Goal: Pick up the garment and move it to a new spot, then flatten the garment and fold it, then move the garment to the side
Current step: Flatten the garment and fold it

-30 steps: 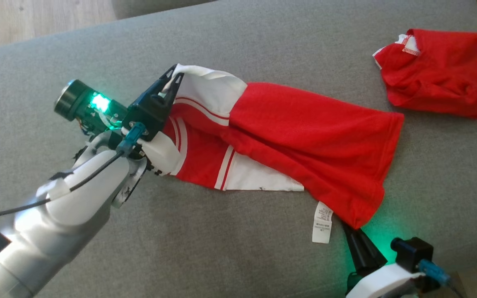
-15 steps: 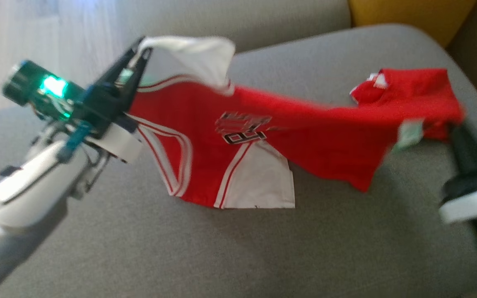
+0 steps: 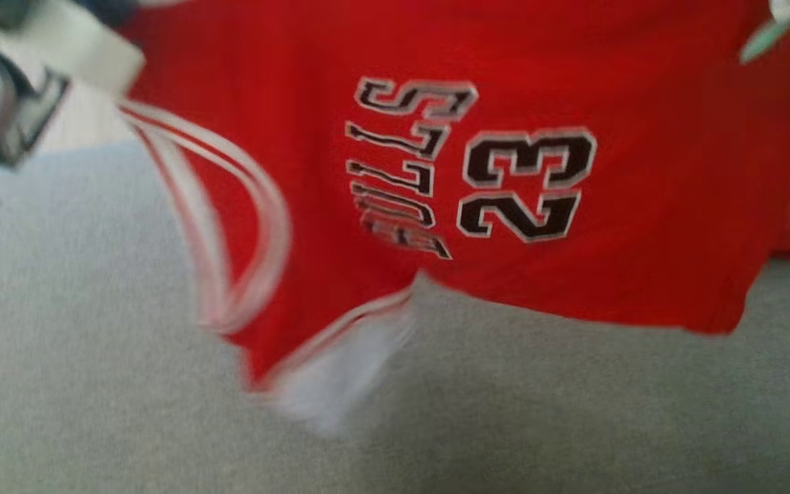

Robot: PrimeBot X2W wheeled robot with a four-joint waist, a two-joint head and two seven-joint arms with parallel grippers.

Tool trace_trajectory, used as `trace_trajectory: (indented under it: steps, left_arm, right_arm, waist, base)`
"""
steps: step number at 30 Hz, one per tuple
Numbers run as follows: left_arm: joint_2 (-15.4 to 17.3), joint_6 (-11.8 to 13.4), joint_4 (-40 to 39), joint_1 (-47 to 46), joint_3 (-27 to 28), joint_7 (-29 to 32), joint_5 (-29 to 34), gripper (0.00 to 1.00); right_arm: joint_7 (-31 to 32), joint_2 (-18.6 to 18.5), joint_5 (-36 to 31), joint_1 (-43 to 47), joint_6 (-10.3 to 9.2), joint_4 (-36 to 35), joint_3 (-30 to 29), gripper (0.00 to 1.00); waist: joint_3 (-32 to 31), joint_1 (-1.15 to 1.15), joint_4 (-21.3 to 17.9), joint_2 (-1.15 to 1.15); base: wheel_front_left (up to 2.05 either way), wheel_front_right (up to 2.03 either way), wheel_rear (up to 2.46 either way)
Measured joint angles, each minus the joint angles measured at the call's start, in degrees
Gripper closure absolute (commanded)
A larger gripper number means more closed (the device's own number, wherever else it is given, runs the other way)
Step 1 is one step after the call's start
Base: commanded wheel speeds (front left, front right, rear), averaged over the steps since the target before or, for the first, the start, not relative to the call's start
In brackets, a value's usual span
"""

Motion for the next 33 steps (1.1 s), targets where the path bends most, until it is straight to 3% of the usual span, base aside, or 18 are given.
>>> trace_trajectory:
  steps: [3, 8, 12, 17, 24, 29, 33]
  left_arm:
    - [-1.93, -4.1, 6.91, -4.95, -0.53, 0.69, 0.23, 1.0]
    - [-5.7, -7.56, 18.59, -15.81, -1.49, -0.77, 4.45, 1.0]
    - [-8.84, -6.03, 26.95, -27.53, -0.99, -7.88, 10.16, 1.0]
    - [-10.54, -4.47, 29.82, -30.73, 0.26, -11.1, 11.4, 1.0]
    - [-11.28, -5.28, 28.1, -23.94, 0.02, -12.58, 10.4, 1.0]
    - [-10.92, -4.76, 20.84, -9.65, -0.01, -12.58, 7.48, 1.0]
    - [-8.61, -4.66, 14.71, 3.58, -0.27, -12.58, 4.35, 1.0]
  right_arm:
    - [0.27, 0.46, 0.31, -8.38, 0.0, 6.1, 4.15, 1.0]
    - [-3.93, 2.44, -0.29, -23.8, 0.0, 16.81, 11.01, 1.0]
    - [-11.79, 2.74, -1.25, -37.43, 0.0, 25.24, 14.66, 1.0]
    - [-15.85, 1.07, -1.11, -43.38, 0.0, 29.63, 19.11, 1.0]
    - [-18.97, -2.08, 3.53, -43.71, 0.0, 35.06, 26.77, 1.0]
    - [-21.02, -2.78, 8.64, -37.6, 0.0, 37.85, 31.37, 1.0]
    - [-22.01, -4.39, 14.17, -28.64, -0.01, 38.46, 34.17, 1.0]
  waist:
    - [2.94, 0.0, 0.65, 0.0]
    - [9.69, 0.02, 1.7, 0.0]
    - [16.88, 0.03, 2.81, 0.0]
    - [21.3, 0.03, 4.18, 0.0]
    - [25.02, 0.01, 8.47, 0.0]
    - [25.54, 0.02, 10.94, -0.01]
    - [23.22, -0.01, 11.42, 0.0]
  base:
    - [0.0, 0.0, 0.0]
    - [0.0, 0.0, 0.0]
    - [0.0, 0.0, 0.0]
    - [0.0, 0.0, 0.0]
    - [0.0, 0.0, 0.0]
    - [0.0, 0.0, 0.0]
    - [0.0, 0.0, 0.0]
